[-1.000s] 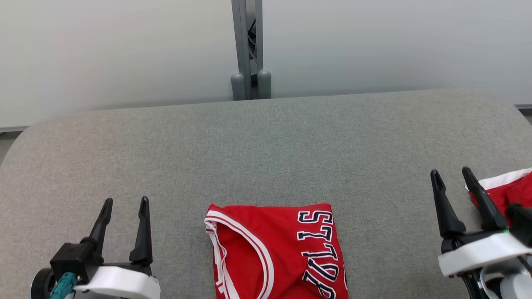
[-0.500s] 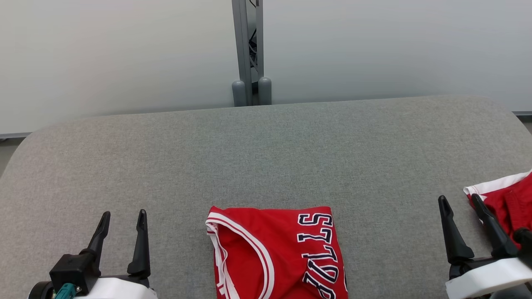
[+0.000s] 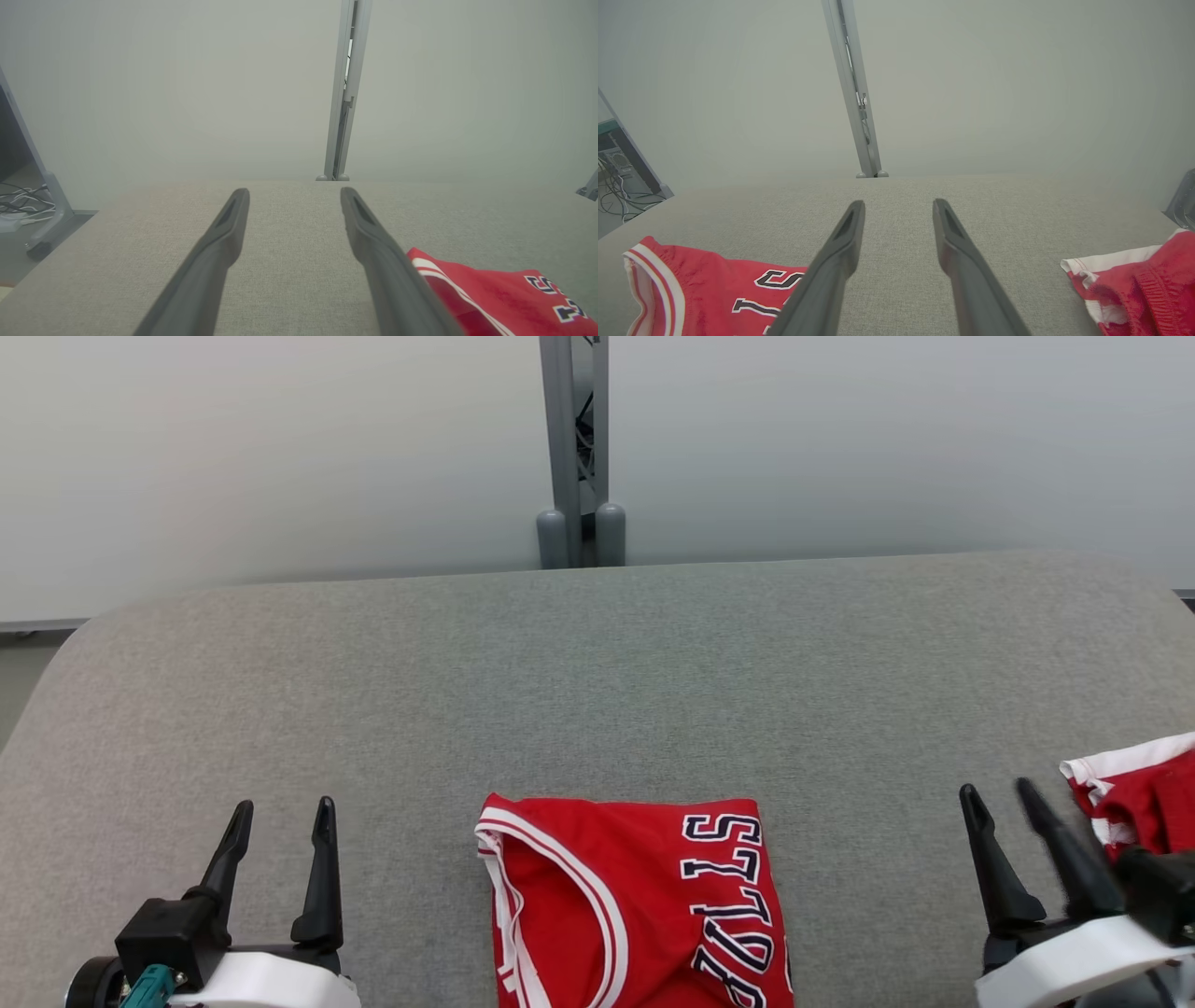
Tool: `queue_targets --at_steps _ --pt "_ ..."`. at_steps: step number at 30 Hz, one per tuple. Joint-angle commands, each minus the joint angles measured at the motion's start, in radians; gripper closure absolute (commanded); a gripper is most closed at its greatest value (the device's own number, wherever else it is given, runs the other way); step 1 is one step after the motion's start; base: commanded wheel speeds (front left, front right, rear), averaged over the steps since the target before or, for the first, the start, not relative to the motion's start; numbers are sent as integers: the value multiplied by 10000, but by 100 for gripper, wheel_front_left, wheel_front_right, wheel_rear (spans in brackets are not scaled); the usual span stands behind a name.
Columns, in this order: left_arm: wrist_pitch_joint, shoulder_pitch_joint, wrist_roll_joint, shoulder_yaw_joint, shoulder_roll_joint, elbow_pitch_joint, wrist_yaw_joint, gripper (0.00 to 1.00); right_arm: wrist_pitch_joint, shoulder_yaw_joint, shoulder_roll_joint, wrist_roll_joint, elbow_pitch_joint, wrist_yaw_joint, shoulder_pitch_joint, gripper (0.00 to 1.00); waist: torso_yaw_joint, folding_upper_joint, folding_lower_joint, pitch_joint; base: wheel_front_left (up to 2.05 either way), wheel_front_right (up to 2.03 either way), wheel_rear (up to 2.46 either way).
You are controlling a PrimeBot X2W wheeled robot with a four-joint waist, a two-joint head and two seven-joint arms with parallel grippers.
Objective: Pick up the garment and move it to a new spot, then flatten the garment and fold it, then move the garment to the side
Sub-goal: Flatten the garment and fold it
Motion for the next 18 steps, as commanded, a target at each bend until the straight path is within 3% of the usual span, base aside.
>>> queue_targets --at_steps 1,7,18 --pt "-13 -192 50 -6 20 -35 -12 0 91 325 -105 86 138 -4 -115 100 184 -1 0 92 0 0 0" --pt "-72 -344 9 -48 -52 3 -67 0 40 1351 -179 338 623 -4 -454 100 501 -1 0 306 0 0 0" --pt "-191 -725 -37 -219 -236 284 -283 0 -508 4386 -296 1476 2771 -4 -1485 100 1140 -1 0 701 0 0 0"
